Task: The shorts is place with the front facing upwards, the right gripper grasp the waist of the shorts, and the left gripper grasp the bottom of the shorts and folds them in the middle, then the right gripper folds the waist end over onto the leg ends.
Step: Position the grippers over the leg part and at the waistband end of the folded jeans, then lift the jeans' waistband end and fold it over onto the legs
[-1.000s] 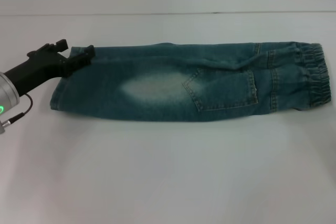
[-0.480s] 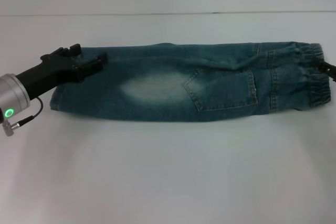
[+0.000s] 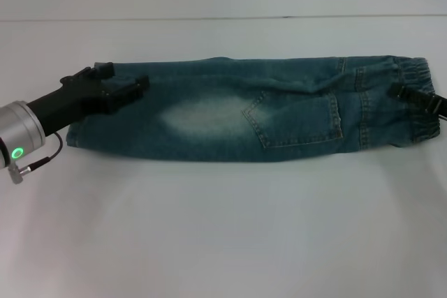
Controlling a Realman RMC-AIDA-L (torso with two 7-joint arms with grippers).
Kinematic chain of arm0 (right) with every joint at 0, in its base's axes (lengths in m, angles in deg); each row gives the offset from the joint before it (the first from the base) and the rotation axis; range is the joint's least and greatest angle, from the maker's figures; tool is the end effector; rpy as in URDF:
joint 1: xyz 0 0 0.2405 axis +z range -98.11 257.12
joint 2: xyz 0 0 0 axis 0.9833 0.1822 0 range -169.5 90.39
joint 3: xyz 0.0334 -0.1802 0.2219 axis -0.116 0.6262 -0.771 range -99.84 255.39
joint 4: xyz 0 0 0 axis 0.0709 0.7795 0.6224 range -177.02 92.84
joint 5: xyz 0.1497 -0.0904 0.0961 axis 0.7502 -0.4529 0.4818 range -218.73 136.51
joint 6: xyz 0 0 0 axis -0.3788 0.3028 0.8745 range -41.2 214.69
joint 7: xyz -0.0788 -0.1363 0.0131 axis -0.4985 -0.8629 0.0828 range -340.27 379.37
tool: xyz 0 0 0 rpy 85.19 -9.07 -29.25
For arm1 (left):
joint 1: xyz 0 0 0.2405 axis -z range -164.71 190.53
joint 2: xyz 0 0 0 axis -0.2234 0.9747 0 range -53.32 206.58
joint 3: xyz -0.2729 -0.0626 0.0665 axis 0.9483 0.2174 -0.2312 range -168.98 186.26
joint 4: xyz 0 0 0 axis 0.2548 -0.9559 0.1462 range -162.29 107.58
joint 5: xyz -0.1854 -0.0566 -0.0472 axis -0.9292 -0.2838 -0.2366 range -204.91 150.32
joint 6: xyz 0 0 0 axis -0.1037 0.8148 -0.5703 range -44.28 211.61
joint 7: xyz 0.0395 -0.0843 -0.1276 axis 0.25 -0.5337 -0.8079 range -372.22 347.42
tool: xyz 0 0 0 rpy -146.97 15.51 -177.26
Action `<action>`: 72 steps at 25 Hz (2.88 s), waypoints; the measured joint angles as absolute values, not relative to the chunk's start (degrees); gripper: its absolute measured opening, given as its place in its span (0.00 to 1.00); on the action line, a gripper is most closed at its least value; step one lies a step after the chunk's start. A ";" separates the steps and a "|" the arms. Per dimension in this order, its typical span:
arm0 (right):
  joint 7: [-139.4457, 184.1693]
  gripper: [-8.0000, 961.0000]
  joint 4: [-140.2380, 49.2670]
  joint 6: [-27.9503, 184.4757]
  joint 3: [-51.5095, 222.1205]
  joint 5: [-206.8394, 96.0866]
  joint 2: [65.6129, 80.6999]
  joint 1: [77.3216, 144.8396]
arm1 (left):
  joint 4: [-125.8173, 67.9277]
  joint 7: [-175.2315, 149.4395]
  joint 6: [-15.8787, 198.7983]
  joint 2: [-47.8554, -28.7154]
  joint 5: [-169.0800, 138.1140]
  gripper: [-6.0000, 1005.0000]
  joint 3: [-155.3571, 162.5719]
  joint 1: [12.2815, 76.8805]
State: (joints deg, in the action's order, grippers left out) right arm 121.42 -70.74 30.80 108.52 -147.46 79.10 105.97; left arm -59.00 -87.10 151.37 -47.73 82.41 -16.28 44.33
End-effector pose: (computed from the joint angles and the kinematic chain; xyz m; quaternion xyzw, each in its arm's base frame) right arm 0.3778 0.3690 -0.0038 -0.6964 0.5603 0.2794 0.3507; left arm -0.3040 0.3784 -0.0386 -0.8389 -0.3315 -0.2837 0.3253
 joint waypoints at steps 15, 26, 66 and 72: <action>122.08 0.60 -71.05 29.07 111.30 -147.46 78.26 105.66 | -56.56 -83.64 152.57 -47.82 80.26 0.87 -16.93 45.05; 123.07 0.15 -72.18 21.35 109.33 -146.94 77.83 104.91 | -48.98 -73.60 155.17 -47.90 72.97 0.87 -17.03 46.43; 145.43 0.13 -99.88 -0.34 121.00 -152.61 79.23 124.01 | -3.29 -8.42 137.71 -48.00 69.00 0.01 3.30 55.94; 145.11 0.13 -96.38 3.44 125.96 -153.26 79.20 127.70 | -2.85 -8.68 137.71 -47.99 70.97 0.01 4.68 55.64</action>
State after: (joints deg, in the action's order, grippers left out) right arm 145.11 -96.38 3.44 125.96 -153.26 79.20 127.70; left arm -2.85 -8.68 137.71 -47.99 70.97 4.68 55.64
